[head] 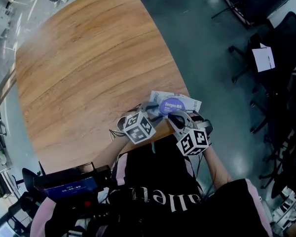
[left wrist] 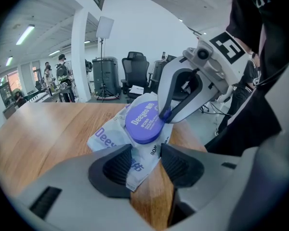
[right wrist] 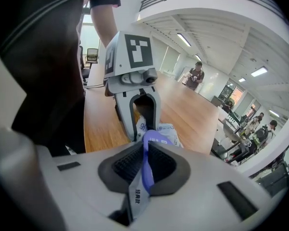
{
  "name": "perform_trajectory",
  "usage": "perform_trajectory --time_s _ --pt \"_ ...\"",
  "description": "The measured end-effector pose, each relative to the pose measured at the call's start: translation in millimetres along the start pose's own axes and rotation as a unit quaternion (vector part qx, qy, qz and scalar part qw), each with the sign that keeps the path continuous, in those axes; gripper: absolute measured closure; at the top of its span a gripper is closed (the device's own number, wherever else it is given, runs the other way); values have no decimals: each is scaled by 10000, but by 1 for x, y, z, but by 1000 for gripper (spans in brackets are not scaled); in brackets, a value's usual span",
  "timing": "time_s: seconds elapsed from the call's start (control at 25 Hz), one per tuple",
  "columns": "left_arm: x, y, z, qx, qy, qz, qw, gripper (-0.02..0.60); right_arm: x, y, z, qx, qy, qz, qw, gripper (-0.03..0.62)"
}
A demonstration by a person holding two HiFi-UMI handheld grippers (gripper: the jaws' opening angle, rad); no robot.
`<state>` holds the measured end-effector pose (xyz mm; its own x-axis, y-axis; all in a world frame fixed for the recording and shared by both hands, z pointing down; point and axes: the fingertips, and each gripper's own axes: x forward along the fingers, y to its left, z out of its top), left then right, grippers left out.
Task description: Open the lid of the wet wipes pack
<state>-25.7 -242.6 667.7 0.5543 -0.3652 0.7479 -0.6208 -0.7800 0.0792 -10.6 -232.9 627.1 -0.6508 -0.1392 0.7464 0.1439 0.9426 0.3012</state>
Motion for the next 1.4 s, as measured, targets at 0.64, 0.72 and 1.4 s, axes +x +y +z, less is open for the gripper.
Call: perform_trajectory --time_s 0.64,0.72,1.4 --pt "3 0 2 12 -28 12 10000 387 -15 -128 12 929 -436 -1195 9875 585" --pt "2 -1 2 -17 -45 17 10000 387 -8 -139 4 1093 -334 -1226 9859 585" --pt "-6 7 -2 -175 -119 -53 9998 388 18 -163 -17 2465 -63 -1262 9609 582"
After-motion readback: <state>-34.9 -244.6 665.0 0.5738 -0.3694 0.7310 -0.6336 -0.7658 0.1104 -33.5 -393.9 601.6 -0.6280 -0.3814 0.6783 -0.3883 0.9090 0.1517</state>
